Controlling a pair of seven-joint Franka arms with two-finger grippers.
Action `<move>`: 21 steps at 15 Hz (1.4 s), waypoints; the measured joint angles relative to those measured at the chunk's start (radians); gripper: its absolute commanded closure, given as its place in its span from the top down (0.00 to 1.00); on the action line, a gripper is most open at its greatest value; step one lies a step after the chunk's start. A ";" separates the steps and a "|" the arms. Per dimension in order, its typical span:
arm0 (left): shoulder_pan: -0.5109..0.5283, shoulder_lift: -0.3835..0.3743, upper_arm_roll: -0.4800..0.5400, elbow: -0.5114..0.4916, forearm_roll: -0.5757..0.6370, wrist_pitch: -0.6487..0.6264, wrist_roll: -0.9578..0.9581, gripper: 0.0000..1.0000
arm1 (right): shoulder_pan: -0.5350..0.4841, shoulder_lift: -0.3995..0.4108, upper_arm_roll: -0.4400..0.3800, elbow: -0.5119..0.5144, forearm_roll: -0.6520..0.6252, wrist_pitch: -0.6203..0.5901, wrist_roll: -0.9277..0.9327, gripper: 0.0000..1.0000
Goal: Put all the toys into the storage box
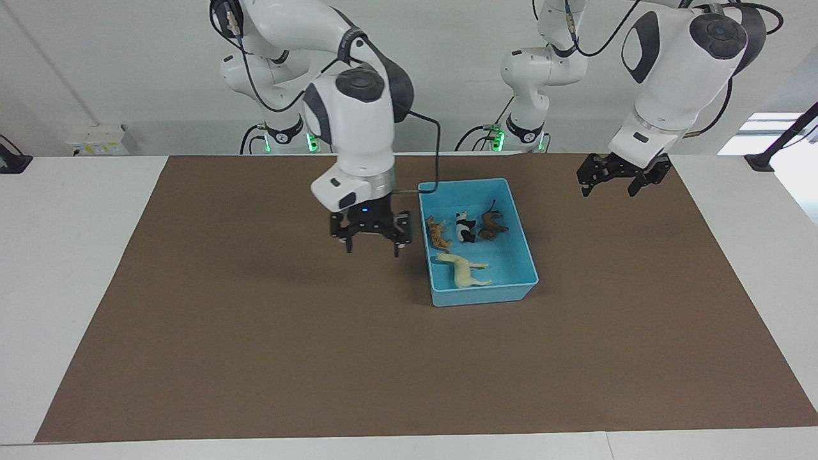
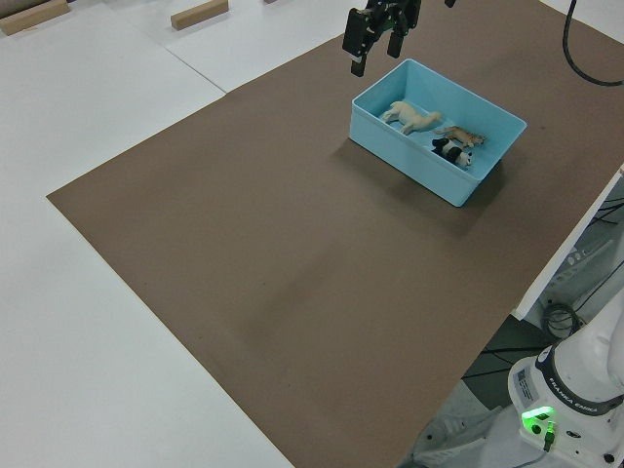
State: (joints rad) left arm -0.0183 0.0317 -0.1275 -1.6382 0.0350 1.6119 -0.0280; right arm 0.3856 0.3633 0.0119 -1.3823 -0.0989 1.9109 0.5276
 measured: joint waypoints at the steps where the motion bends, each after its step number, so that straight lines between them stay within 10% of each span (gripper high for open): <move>1: 0.000 0.000 0.000 0.000 0.000 0.000 0.000 1.00 | -0.049 -0.016 0.000 0.000 0.001 -0.010 -0.067 1.00; 14: 0.000 -0.001 0.000 0.000 -0.022 0.010 0.000 1.00 | -0.444 -0.270 0.003 -0.028 0.040 -0.483 -0.579 1.00; 21: 0.000 -0.001 0.000 0.000 -0.022 0.021 0.000 1.00 | -0.495 -0.402 0.004 -0.287 0.040 -0.243 -0.579 1.00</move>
State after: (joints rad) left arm -0.0183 0.0311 -0.1272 -1.6382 0.0129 1.6325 -0.0280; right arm -0.1096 -0.0390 0.0158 -1.6691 -0.0588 1.6682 -0.0519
